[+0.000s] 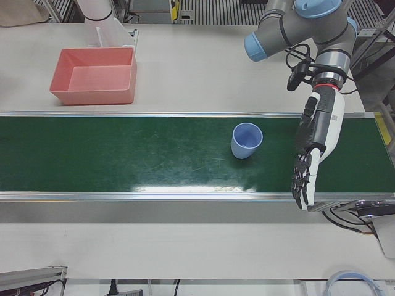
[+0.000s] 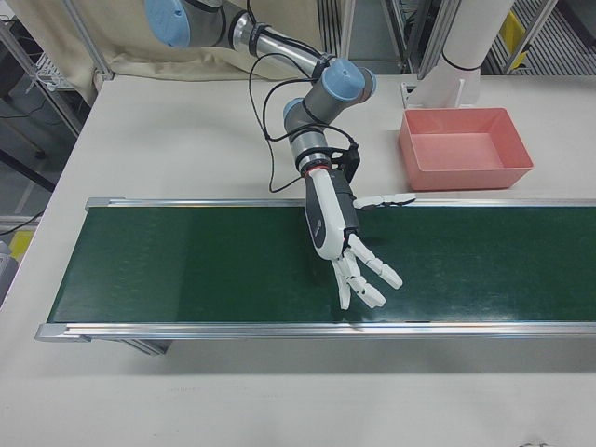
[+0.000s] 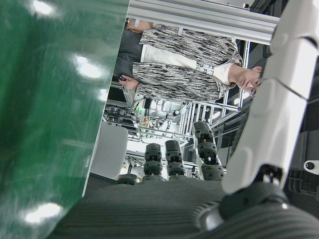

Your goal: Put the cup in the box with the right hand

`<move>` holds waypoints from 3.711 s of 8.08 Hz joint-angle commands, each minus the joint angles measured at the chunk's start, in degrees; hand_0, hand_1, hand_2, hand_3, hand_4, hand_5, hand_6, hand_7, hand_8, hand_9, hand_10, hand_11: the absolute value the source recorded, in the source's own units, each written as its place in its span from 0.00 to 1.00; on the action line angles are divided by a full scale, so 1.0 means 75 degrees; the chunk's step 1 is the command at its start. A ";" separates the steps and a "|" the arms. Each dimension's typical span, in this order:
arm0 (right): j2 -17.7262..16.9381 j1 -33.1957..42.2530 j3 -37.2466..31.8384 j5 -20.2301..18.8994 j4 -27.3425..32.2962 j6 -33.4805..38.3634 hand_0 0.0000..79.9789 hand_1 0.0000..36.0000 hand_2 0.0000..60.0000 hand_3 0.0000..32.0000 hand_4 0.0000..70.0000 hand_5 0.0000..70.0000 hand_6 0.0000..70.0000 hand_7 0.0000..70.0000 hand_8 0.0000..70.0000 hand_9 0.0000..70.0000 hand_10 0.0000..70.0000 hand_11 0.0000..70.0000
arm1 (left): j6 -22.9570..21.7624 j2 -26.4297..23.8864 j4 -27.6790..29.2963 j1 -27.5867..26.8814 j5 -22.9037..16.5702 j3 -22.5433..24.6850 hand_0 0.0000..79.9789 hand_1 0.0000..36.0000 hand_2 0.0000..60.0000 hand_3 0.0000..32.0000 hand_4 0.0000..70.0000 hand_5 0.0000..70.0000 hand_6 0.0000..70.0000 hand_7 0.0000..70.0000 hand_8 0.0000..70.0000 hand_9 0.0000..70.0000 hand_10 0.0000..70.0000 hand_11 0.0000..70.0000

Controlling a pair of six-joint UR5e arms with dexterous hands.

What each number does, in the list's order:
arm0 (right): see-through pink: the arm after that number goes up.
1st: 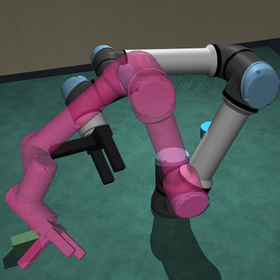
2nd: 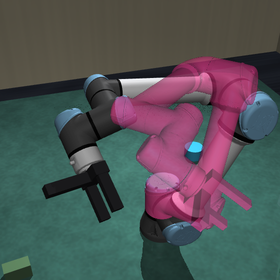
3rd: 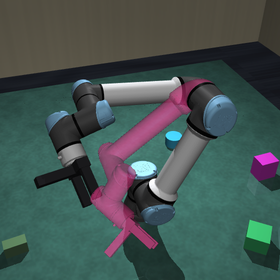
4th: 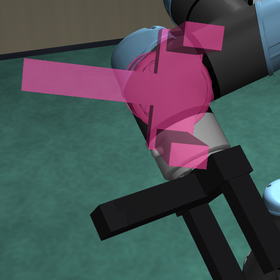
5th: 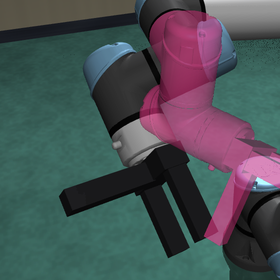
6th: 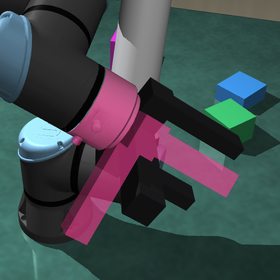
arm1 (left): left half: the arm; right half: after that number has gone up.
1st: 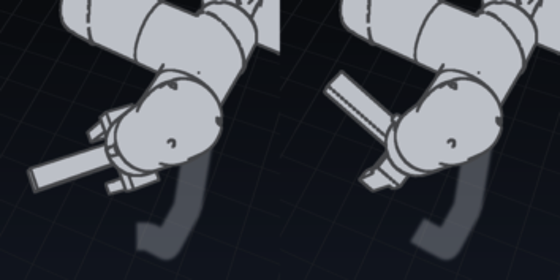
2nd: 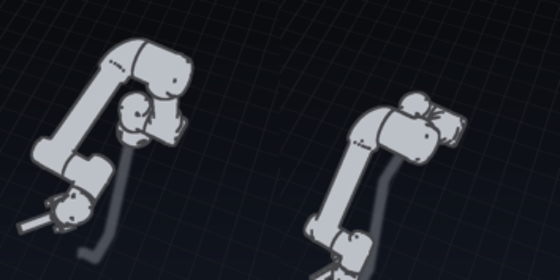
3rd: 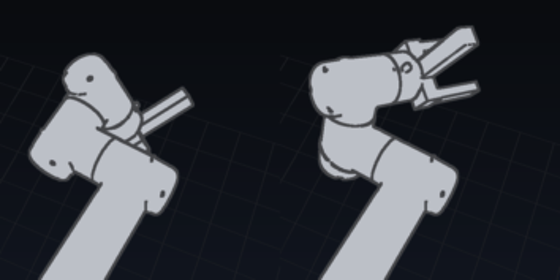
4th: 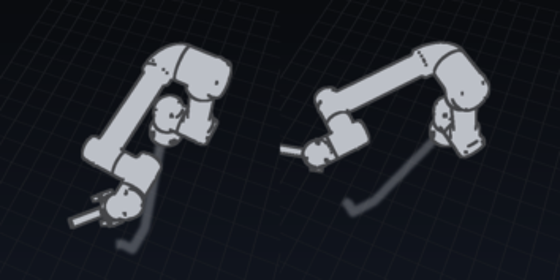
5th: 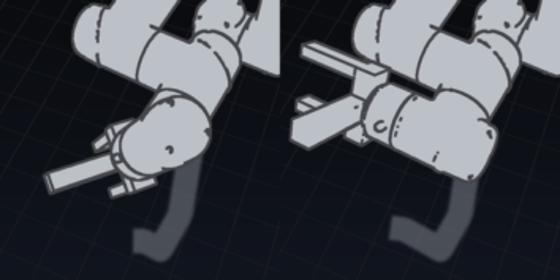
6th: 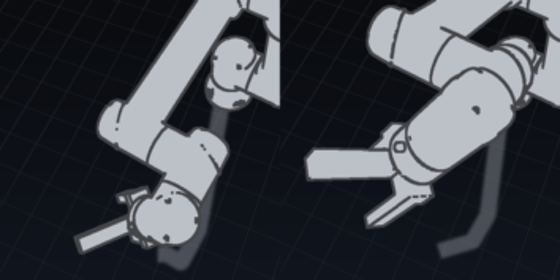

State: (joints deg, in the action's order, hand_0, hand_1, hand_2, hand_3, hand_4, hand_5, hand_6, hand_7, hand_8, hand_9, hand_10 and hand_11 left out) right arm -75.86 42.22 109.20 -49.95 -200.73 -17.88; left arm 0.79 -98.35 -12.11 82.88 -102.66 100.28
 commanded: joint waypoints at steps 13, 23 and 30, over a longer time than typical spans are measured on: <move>0.0001 -0.0379 0.0124 0.0062 -0.0248 -0.0205 0.67 0.58 0.09 0.00 0.04 0.10 0.09 0.37 0.15 0.21 0.00 0.00 | 0.0000 0.0000 -0.0002 0.0000 0.0000 0.0000 0.00 0.00 0.00 0.00 0.00 0.00 0.00 0.00 0.00 0.00 0.00 0.00; 0.0037 -0.0438 -0.0005 0.0215 -0.0201 -0.0217 0.64 0.52 0.10 0.00 0.04 0.09 0.09 0.37 0.15 0.21 0.00 0.02 | 0.0000 0.0000 0.0009 -0.0012 0.0000 -0.0012 0.00 0.00 0.00 0.00 0.00 0.00 0.00 0.00 0.00 0.00 0.00 0.00; 0.0048 -0.0485 -0.0121 0.0191 -0.0201 -0.0229 0.63 0.52 0.12 0.00 0.06 0.09 0.09 0.38 0.15 0.21 0.00 0.01 | 0.0000 0.0000 -0.0002 -0.0012 0.0000 -0.0012 0.00 0.00 0.00 0.00 0.00 0.00 0.00 0.00 0.00 0.00 0.00 0.00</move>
State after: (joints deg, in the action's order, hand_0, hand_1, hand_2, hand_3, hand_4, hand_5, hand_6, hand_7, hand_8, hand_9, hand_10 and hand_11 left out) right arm -75.57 38.65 109.15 -48.46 -202.24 -19.57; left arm 0.79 -98.35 -12.04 82.88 -102.66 100.20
